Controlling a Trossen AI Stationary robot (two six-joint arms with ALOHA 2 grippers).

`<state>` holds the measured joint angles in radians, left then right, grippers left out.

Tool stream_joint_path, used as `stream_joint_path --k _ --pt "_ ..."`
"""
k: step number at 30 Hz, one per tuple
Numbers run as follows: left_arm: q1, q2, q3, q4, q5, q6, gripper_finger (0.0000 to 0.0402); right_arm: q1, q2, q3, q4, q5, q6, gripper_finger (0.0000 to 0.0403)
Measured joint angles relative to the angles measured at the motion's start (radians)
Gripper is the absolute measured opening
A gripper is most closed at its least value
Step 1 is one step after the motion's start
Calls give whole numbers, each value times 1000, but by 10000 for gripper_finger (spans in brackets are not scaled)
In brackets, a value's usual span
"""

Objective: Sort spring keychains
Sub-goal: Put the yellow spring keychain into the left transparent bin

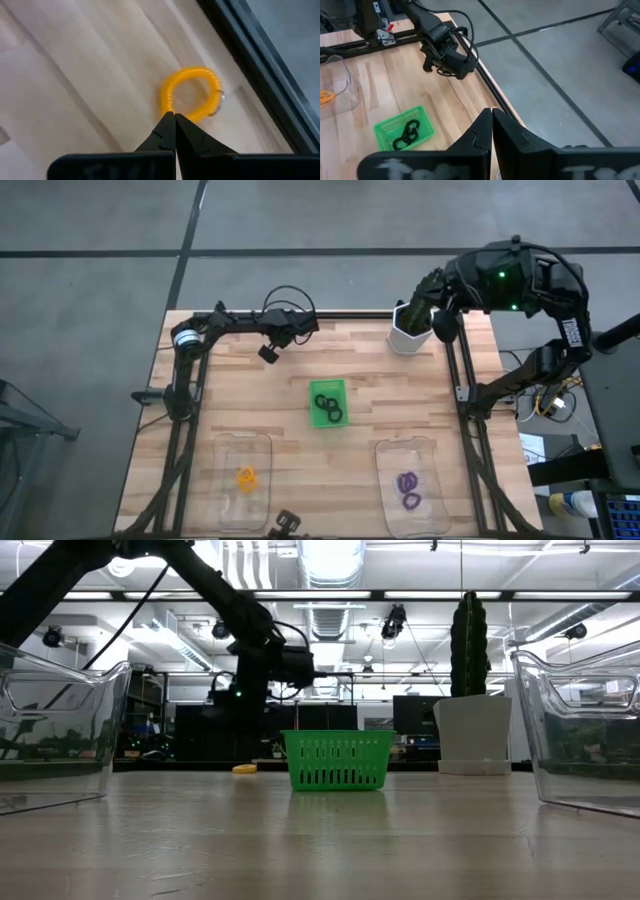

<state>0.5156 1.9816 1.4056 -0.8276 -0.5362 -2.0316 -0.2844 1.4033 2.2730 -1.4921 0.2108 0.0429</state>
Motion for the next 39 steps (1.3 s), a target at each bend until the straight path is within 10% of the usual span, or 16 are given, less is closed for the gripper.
stream_joint_path --k 24,39 --pt "63 38 -20 93 99 99 0 -1 -48 -73 7 54 -3 9" --pt "18 8 -18 70 371 382 0 0 -69 -73 44 55 24 9"
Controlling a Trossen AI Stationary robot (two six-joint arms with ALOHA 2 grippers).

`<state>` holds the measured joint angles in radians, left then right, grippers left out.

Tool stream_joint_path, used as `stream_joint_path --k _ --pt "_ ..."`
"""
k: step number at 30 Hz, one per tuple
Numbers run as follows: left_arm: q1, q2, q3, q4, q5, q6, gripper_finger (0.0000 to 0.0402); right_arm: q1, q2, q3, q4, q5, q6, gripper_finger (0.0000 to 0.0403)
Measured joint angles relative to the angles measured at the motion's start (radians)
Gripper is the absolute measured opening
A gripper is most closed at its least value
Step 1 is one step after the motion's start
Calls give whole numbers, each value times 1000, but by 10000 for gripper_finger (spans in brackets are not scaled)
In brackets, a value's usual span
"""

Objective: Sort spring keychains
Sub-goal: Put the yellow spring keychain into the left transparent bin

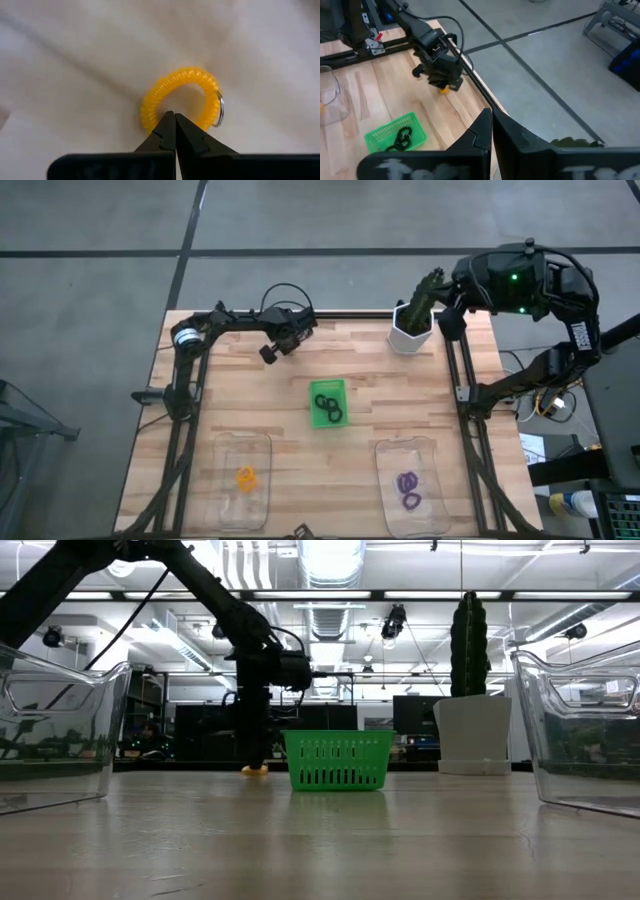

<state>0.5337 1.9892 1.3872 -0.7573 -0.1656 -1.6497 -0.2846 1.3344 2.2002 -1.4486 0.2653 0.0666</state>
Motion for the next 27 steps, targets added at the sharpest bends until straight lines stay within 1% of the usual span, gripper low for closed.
stream_joint_path --k 2,4,6,7,9,13,14,17,20,23,27 --pt "-9 -10 0 -8 29 48 0 0 -5 0 0 0 10 8" --pt "-10 -12 0 -29 92 98 0 0 -9 0 3 0 13 8" --pt "-5 -12 -1 -78 142 110 0 0 -12 0 9 -1 18 8" --pt "-7 -13 -1 -93 149 111 0 0 -15 0 10 -1 26 9" --pt "-13 -17 0 -121 131 138 0 0 -20 0 9 -2 32 8" --pt "-16 -34 20 -110 113 254 0 1 -32 0 10 -3 36 8" --pt "-17 -38 25 -112 112 289 0 1 -33 0 12 -3 36 8" --pt "-23 -45 42 -107 112 327 0 1 -33 0 15 -3 36 8" --pt "-41 -48 55 -99 114 417 1 1 -32 -4 15 -5 35 8" --pt "-51 -48 51 -104 137 453 17 1 -30 -10 15 -7 32 8" --pt "-69 -48 51 -103 139 468 61 1 -30 -26 15 -12 32 8"
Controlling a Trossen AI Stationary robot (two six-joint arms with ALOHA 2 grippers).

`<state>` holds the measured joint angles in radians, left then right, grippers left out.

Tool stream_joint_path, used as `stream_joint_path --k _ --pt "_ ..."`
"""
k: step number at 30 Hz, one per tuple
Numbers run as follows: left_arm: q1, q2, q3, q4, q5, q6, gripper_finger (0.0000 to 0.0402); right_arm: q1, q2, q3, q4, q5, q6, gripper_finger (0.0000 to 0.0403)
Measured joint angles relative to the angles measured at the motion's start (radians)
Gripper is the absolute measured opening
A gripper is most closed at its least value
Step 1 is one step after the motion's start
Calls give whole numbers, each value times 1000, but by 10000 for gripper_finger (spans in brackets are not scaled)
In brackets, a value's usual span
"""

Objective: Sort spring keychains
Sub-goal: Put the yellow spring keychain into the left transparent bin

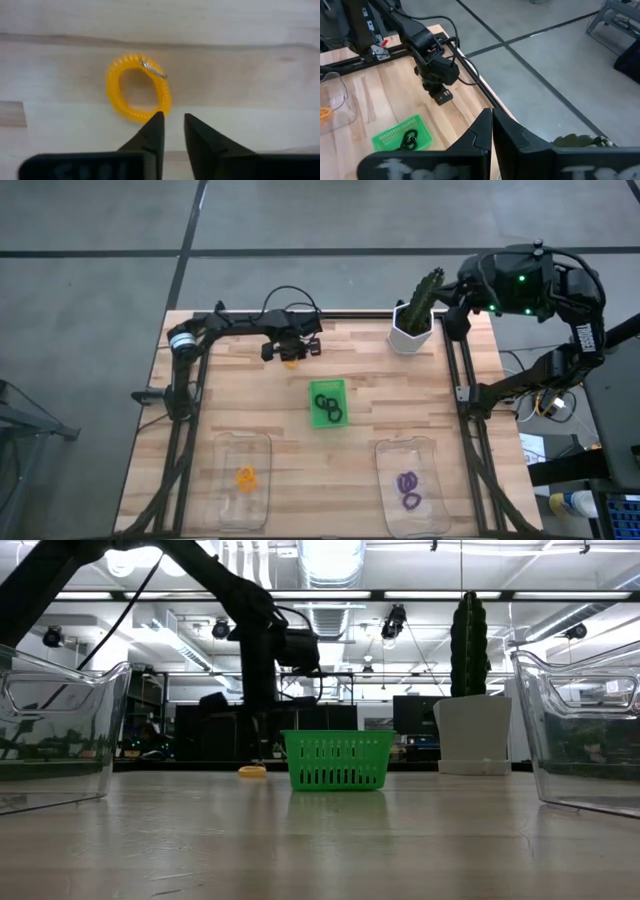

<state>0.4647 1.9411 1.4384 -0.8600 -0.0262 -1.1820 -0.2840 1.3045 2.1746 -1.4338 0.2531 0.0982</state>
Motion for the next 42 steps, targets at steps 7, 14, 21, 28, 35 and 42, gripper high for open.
stream_joint_path --k 7,14,21,28,35,42 --pt "-4 0 -16 3 -15 11 135 0 -1 -23 0 0 -5 8" --pt "-5 2 -35 32 -42 75 153 0 -2 -35 1 0 -19 8" --pt "-14 3 -75 36 -42 100 153 0 -2 -36 8 0 -19 8" --pt "-14 1 -124 66 -37 131 126 0 -1 -36 10 0 -11 8" --pt "-15 1 -125 53 -36 128 26 0 0 -36 11 0 -1 8" --pt "-27 -6 -77 44 44 151 6 0 0 -36 16 0 6 8"
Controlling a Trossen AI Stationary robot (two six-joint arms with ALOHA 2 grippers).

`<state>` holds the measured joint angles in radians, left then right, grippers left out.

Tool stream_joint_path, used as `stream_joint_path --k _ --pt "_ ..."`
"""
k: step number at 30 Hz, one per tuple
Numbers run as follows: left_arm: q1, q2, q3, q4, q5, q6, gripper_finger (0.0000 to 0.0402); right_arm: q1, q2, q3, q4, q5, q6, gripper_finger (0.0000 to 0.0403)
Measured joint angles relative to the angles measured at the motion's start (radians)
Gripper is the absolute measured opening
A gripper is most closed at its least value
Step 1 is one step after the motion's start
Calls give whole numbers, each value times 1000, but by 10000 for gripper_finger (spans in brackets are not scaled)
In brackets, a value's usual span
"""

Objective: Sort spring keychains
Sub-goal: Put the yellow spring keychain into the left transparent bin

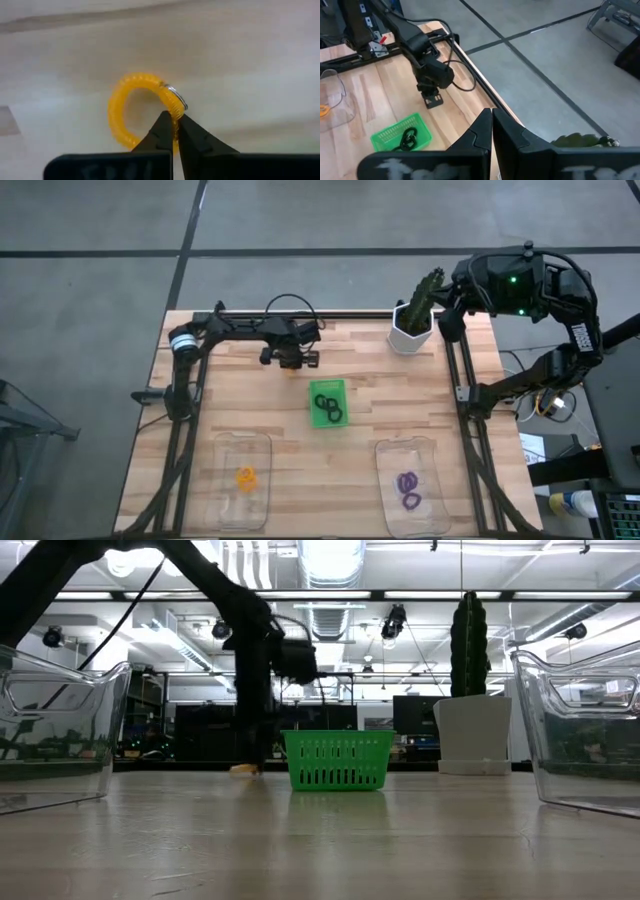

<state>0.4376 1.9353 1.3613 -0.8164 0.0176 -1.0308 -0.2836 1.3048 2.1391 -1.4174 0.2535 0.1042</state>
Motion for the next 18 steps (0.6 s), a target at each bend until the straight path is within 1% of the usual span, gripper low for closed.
stream_joint_path --k 4,8,13,18 --pt "-19 -69 63 -9 19 94 4 0 0 0 10 0 15 8" --pt "-43 -138 121 -85 30 168 2 0 0 0 14 0 17 8" --pt "-89 -258 177 -160 116 249 1 0 0 0 20 0 32 8" --pt "-177 -391 190 -196 203 305 1 0 0 0 21 0 33 8"
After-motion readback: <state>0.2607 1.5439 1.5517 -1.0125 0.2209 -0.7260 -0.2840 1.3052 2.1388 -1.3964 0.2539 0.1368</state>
